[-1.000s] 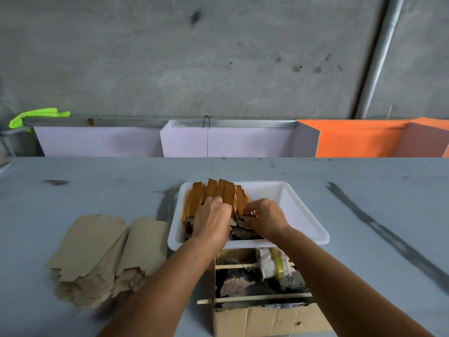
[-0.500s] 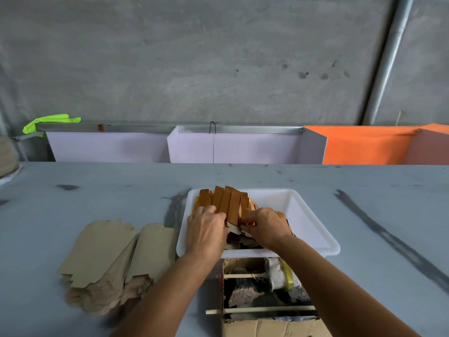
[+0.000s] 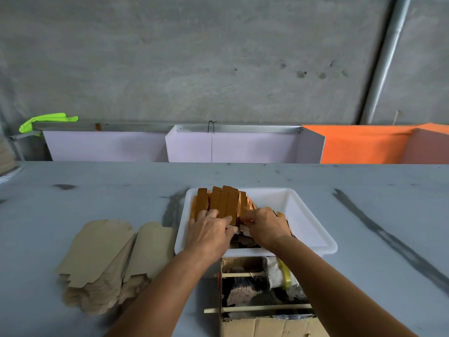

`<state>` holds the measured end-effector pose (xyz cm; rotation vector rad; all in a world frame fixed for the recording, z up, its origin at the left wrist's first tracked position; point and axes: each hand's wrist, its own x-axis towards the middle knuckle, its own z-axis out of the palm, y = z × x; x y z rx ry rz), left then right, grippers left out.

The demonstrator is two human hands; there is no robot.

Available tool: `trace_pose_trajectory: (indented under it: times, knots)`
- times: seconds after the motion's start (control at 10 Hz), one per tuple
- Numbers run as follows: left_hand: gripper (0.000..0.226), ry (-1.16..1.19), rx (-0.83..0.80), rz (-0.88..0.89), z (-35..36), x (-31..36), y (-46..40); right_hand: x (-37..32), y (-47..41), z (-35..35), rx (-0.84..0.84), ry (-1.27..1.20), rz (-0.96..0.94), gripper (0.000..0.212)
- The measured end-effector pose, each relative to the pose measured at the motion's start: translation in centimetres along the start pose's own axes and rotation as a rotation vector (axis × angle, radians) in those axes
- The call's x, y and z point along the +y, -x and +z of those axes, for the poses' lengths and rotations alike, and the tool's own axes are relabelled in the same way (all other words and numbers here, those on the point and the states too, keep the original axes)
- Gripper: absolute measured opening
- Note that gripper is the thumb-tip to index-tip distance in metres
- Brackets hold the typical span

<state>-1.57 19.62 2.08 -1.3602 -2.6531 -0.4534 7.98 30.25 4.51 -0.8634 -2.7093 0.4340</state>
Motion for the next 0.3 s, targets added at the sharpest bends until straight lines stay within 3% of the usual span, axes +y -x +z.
trace_pose_trajectory:
  times: [0.2, 0.3]
  knots:
    - [0.044, 0.042, 0.08, 0.018, -1.1, 1.2, 1.1, -0.3, 0.5, -0.4, 0.131, -0.055, 0.054, 0.036]
    - [0.043, 0.146, 0.143, 0.085, -2.1, 2.1, 2.8, -0.8, 2.3, -1.3, 0.26, -0.15, 0.039, 0.027]
